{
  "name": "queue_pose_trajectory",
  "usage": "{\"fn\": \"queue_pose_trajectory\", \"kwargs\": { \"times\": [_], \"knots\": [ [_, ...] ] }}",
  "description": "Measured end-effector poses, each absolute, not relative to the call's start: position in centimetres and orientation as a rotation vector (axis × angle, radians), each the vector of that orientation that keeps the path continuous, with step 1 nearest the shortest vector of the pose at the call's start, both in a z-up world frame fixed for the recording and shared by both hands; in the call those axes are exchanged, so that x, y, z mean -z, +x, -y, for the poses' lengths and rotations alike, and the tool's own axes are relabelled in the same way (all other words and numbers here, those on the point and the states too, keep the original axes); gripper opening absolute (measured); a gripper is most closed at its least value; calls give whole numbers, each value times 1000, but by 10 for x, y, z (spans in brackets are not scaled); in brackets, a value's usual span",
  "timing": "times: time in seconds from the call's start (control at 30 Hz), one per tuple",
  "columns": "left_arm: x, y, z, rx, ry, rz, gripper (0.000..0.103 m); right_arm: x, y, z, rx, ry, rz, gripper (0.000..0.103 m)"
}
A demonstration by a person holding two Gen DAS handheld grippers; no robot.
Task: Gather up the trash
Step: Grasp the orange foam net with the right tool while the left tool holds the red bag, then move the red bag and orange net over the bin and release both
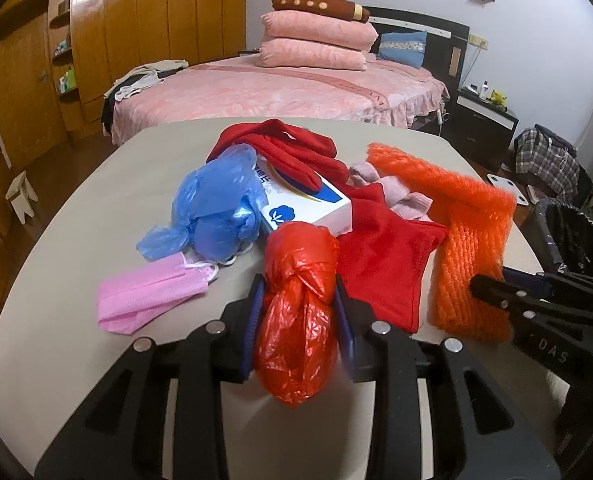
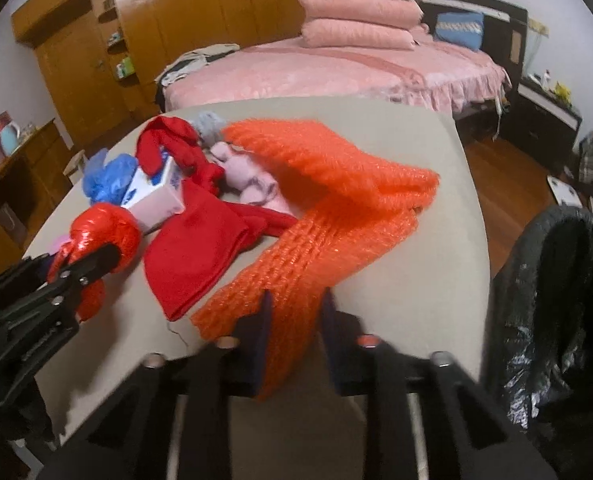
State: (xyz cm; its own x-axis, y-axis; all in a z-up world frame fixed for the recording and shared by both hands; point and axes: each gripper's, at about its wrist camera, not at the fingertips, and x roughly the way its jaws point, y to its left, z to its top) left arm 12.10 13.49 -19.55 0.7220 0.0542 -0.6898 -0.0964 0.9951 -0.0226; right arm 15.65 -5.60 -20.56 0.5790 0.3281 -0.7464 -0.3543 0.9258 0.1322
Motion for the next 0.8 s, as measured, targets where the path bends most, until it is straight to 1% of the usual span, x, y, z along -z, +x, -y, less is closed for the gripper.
{"fn": "queue_pose_trajectory", "kwargs": {
  "times": [0.03, 0.23, 0.5, 0.8],
  "knots": [
    [195, 121, -135, -83, -57, -758, 31, 204, 155, 56, -410, -28, -861, 10],
    [187, 115, -132, -73, -83, -739, 31, 187, 151, 70, -447, 53, -855, 10],
    [165, 107, -107, -18, -73, -690, 31, 160, 132, 78, -449, 33, -799, 10],
    [144, 105, -74, 50, -46, -657, 31, 141, 119, 117, -377, 48, -758, 10]
  ]
}}
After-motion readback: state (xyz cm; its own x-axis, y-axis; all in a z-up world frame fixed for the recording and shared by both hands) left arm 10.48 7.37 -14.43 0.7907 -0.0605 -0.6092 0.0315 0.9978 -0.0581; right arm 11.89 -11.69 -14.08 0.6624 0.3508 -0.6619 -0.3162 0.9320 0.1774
